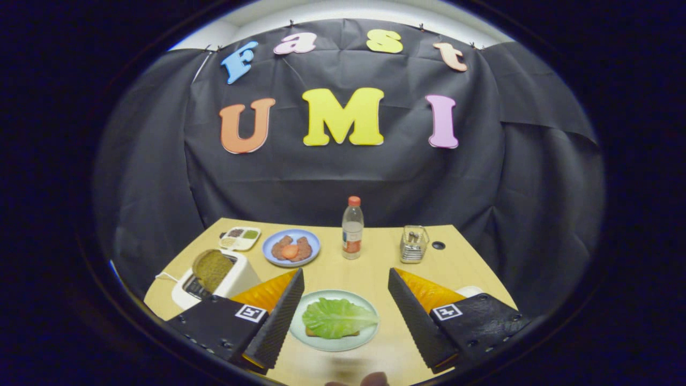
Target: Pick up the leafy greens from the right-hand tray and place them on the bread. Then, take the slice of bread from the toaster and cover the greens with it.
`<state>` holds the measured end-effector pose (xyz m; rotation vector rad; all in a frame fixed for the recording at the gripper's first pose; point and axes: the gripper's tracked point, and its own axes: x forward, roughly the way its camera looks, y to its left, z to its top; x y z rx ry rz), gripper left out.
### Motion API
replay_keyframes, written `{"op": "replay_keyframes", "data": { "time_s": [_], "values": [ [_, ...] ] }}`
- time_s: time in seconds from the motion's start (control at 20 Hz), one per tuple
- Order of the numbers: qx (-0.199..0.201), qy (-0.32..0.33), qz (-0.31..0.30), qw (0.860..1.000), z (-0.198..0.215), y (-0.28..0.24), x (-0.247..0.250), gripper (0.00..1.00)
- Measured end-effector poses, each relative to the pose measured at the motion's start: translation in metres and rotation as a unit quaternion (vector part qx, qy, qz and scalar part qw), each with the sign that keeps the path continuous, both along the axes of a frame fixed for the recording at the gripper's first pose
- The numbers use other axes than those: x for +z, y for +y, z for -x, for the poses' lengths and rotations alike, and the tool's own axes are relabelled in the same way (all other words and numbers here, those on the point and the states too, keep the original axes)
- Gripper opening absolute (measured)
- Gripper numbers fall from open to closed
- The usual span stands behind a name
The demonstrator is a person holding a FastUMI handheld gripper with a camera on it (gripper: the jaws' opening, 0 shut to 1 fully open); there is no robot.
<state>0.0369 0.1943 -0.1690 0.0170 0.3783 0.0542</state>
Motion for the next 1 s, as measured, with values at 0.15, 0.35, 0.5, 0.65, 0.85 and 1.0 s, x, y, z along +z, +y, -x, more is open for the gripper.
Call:
{"op": "replay_keyframes", "data": {
  "time_s": [0.15,0.35,0.5,0.65,0.85,1.0],
  "values": [
    [0.029,0.002,-0.01,1.0,0.005,0.056,0.009,0.96],
    [0.057,0.017,-0.03,0.998,0.009,0.128,0.008,0.96],
    [0.082,0.031,-0.032,0.996,0.008,0.181,0.0,0.96],
    [0.091,0.035,-0.011,0.995,-0.001,0.218,-0.019,0.96],
    [0.079,0.054,0.015,0.995,-0.019,0.238,-0.054,0.96],
    [0.061,0.074,0.018,0.995,-0.034,0.243,-0.078,0.95]
  ]
}}
